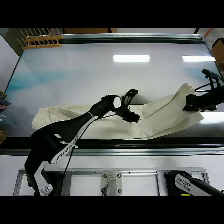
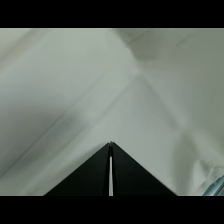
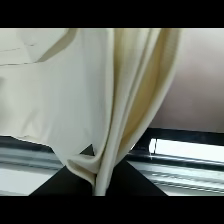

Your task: Fold the clothes and pants, and hang the long-sleeved shirts on hangers.

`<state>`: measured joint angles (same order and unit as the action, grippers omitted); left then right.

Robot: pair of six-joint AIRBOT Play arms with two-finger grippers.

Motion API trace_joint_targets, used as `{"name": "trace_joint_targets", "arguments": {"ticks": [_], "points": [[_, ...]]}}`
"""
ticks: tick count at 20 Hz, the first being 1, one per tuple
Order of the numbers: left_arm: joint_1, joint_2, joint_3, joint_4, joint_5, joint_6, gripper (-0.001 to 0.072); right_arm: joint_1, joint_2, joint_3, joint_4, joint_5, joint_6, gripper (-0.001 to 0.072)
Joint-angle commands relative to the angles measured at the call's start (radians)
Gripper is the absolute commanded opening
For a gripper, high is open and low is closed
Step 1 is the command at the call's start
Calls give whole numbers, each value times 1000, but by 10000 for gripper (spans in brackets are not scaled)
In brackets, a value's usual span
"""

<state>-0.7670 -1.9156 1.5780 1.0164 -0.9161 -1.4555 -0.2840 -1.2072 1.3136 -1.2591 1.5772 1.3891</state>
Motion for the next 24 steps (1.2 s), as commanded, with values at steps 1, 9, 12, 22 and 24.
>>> {"name": "trace_joint_targets", "arguments": {"ticks": [1, 9, 12, 22, 24], "points": [[-48, -90, 116, 0, -15, 0, 16, 161, 65, 33, -33, 8, 97, 15], [-72, -116, 154, 3, -24, -44, 15, 376, 68, 34, -58, 16, 241, 15], [-8, -82, 154, 13, -31, -83, 15, 452, 68, 34, -58, -7, 293, 14], [402, 205, 154, 196, -180, -81, 15, 753, -29, 34, -35, -159, 483, 15], [476, 254, 154, 197, -203, -78, 15, 808, -79, 34, -35, -220, 520, 15]]}}
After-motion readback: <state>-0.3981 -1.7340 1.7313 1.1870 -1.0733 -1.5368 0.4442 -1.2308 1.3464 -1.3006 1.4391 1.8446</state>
